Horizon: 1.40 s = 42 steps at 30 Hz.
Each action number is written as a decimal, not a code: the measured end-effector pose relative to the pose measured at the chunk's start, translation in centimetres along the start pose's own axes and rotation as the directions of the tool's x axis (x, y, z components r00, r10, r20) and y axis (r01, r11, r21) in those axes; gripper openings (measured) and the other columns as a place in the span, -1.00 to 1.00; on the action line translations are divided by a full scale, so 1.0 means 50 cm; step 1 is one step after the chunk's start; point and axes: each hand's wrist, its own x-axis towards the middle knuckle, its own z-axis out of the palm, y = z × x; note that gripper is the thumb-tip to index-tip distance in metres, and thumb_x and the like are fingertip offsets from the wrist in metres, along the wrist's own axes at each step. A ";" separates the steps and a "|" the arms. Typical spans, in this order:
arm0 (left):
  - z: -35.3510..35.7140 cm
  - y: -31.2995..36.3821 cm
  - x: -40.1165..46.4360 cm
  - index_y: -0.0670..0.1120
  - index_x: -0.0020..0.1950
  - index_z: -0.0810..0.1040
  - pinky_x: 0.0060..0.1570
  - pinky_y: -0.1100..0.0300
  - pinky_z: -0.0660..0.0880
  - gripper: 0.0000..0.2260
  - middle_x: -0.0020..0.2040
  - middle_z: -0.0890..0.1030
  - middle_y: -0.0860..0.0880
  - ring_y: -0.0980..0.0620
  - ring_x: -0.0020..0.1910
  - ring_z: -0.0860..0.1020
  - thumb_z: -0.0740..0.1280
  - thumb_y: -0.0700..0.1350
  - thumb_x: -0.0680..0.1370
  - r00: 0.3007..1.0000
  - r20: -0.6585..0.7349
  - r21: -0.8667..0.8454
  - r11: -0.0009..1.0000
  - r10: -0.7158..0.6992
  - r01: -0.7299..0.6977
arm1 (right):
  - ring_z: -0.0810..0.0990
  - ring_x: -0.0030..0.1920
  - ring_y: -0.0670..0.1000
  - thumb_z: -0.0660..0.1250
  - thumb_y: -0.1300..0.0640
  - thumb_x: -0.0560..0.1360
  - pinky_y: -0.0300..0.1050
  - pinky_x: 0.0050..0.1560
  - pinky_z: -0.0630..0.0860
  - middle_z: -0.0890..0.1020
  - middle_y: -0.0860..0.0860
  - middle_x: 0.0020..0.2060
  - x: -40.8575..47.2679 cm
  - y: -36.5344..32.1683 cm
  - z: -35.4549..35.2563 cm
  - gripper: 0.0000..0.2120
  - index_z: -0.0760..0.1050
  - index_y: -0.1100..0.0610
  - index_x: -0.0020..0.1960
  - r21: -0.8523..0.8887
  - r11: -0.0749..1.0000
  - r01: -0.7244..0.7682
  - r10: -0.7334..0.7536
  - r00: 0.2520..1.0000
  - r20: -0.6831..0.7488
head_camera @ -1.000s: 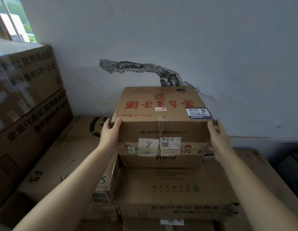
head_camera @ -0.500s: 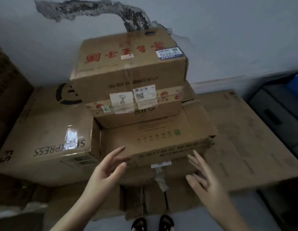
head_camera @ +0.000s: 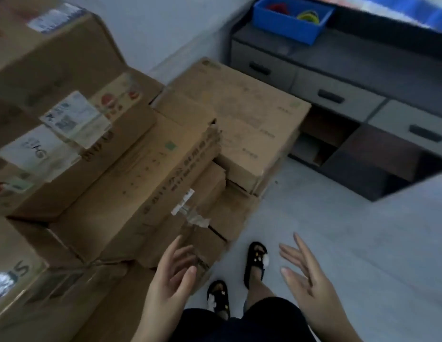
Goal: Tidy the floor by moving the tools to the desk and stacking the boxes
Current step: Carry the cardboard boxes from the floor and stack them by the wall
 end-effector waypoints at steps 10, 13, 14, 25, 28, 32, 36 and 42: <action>0.144 0.005 -0.057 0.09 0.28 0.36 -0.06 0.49 0.48 -0.55 0.15 0.57 0.02 0.27 0.07 0.56 0.26 -0.36 0.52 0.849 0.522 0.120 0.979 0.082 -0.168 | 0.55 0.11 -0.30 0.30 0.34 0.49 -0.51 -0.04 0.44 0.57 -0.37 0.06 -0.300 0.085 -0.074 -0.44 0.35 -0.22 0.29 0.148 0.987 -0.063 0.141 0.777 -0.613; 0.223 -0.001 -0.098 0.11 0.19 0.43 -0.01 0.47 0.48 -0.57 0.16 0.57 0.02 0.28 0.06 0.57 0.26 -0.38 0.51 0.759 0.639 0.134 0.952 0.129 -0.274 | 0.56 0.09 -0.31 0.28 0.34 0.50 -0.52 -0.07 0.43 0.57 -0.36 0.07 -0.390 0.117 -0.104 -0.48 0.33 -0.17 0.27 0.194 0.979 -0.059 0.184 0.656 -0.732; 0.252 -0.006 -0.114 0.11 0.16 0.45 0.00 0.46 0.48 -0.57 0.16 0.57 0.01 0.28 0.05 0.57 0.26 -0.40 0.51 0.730 0.668 0.133 0.942 0.145 -0.309 | 0.55 0.10 -0.30 0.28 0.33 0.50 -0.52 -0.07 0.43 0.57 -0.36 0.07 -0.421 0.129 -0.116 -0.49 0.33 -0.17 0.28 0.209 0.976 -0.052 0.196 0.617 -0.762; 0.619 -0.112 -0.434 0.13 0.16 0.44 0.00 0.43 0.50 -0.67 0.10 0.61 0.11 0.24 0.07 0.58 0.33 -0.14 0.44 0.332 0.934 0.055 0.865 0.132 -0.499 | 0.53 0.13 -0.32 0.30 0.23 0.49 -0.50 -0.03 0.44 0.54 -0.38 0.11 -0.832 0.277 -0.285 -0.51 0.33 -0.15 0.32 0.296 0.955 0.004 0.291 0.173 -0.941; 0.705 -0.129 -0.520 0.16 0.17 0.45 0.04 0.40 0.50 -0.67 0.06 0.61 0.27 0.23 0.08 0.58 0.34 -0.11 0.45 0.187 0.978 0.022 0.838 0.096 -0.545 | 0.52 0.13 -0.34 0.30 0.21 0.49 -0.51 -0.03 0.43 0.52 -0.41 0.11 -0.921 0.309 -0.303 -0.51 0.32 -0.19 0.31 0.331 0.943 0.032 0.330 0.033 -0.943; 0.814 -0.149 -0.635 0.32 0.14 0.53 -0.01 0.45 0.48 -0.62 0.06 0.60 0.30 0.23 0.07 0.58 0.32 -0.13 0.45 -0.012 0.999 -0.050 0.810 0.053 -0.585 | 0.53 0.13 -0.32 0.31 0.27 0.48 -0.50 -0.03 0.44 0.55 -0.38 0.10 -1.010 0.348 -0.316 -0.45 0.39 -0.27 0.31 0.372 0.926 0.068 0.378 -0.171 -0.910; 0.937 -0.171 -0.738 0.49 0.08 0.46 0.02 0.42 0.48 -0.57 0.09 0.59 0.28 0.21 0.09 0.58 0.30 -0.04 0.40 -0.168 0.986 -0.095 0.781 -0.013 -0.618 | 0.55 0.12 -0.29 0.32 0.34 0.47 -0.46 -0.01 0.48 0.57 -0.33 0.11 -1.075 0.391 -0.358 -0.37 0.34 -0.38 0.20 0.413 0.906 0.096 0.421 -0.323 -0.848; 1.166 -0.220 -0.879 0.48 0.07 0.47 0.03 0.39 0.49 -0.64 0.07 0.60 0.27 0.18 0.09 0.59 0.31 0.14 0.32 -0.304 0.950 -0.131 0.789 -0.073 -0.601 | 0.56 0.12 -0.28 0.32 0.36 0.46 -0.47 0.00 0.47 0.58 -0.32 0.10 -1.156 0.469 -0.529 -0.36 0.35 -0.38 0.19 0.427 0.899 0.102 0.425 -0.447 -0.787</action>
